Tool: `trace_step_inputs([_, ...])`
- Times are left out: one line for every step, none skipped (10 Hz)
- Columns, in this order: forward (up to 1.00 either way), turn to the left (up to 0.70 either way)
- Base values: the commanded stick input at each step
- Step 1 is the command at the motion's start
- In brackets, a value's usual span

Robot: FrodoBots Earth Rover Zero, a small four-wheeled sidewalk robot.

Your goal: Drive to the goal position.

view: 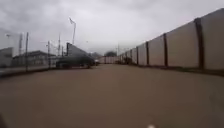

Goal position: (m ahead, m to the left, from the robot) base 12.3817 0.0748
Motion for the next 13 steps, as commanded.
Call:
trace_step_inputs([0.7, 0.02])
trace_step_inputs([0.7, 0.02])
trace_step_inputs([0.7, 0.02])
trace_step_inputs([0.7, 0.02])
trace_step_inputs([0.7, 0.02])
trace_step_inputs([0.7, 0.03])
trace_step_inputs([0.7, 0.03])
trace_step_inputs([0.7, 0.03])
trace_step_inputs([0.7, 0.03])
trace_step_inputs([0.7, 0.02])
trace_step_inputs([0.7, 0.02])
trace_step_inputs([0.7, 0.03])
trace_step_inputs([0.7, 0.03])
